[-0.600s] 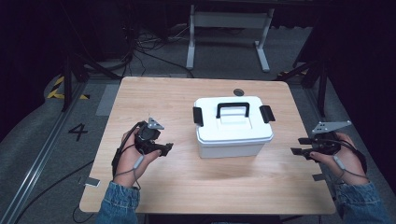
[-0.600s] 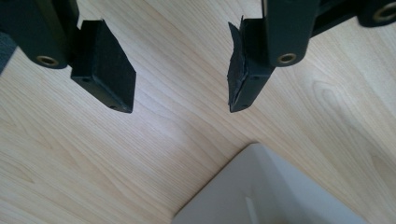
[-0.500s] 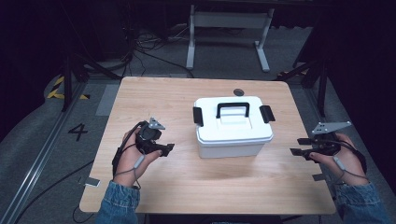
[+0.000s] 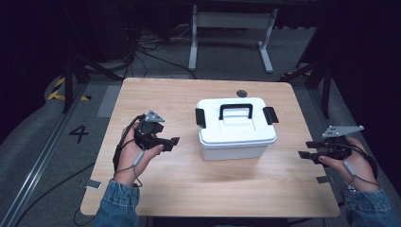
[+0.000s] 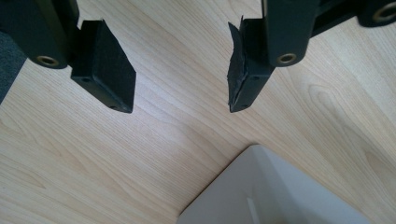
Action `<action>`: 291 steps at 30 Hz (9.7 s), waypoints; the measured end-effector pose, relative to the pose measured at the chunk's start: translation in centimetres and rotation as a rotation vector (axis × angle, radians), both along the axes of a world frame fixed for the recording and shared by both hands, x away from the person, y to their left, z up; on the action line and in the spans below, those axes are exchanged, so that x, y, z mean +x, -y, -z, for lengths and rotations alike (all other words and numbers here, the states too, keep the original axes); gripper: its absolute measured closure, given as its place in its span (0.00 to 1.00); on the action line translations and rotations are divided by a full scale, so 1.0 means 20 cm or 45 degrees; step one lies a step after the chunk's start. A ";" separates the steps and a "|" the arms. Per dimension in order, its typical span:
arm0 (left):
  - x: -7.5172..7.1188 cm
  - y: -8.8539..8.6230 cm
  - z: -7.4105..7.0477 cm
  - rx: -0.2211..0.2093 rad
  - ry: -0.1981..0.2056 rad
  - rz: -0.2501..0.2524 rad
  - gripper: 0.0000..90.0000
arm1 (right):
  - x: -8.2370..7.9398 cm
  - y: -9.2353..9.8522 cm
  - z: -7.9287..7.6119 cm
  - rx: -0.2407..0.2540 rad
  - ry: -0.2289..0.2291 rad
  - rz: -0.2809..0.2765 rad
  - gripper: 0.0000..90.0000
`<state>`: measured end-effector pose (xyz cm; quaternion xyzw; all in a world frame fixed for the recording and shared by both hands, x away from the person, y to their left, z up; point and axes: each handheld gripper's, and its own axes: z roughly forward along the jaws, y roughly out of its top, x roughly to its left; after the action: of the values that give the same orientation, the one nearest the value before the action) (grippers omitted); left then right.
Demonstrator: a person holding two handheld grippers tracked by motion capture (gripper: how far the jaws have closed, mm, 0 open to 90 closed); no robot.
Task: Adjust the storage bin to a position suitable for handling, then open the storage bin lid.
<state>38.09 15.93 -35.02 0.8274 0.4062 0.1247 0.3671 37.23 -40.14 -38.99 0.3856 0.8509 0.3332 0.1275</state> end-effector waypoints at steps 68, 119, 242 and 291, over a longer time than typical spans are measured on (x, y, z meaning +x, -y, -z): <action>0.46 0.79 -0.16 -0.037 0.043 0.293 0.52 | -0.09 0.04 0.03 0.084 0.000 0.000 0.52; 0.45 0.86 -0.17 0.122 0.108 0.617 0.91 | -0.09 0.02 0.05 0.073 -0.021 -0.018 0.51; 0.28 -0.46 0.25 0.001 -0.007 -0.171 0.93 | 0.08 -0.12 0.12 0.050 -0.090 -0.098 0.50; 0.08 -0.35 0.06 -0.165 0.093 -0.255 0.49 | 0.10 -0.15 0.13 0.041 -0.107 -0.097 0.48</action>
<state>39.63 23.03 -36.14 0.7522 0.4804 0.1642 0.4201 39.31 -37.10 -41.63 0.3687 0.8641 0.3349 0.0726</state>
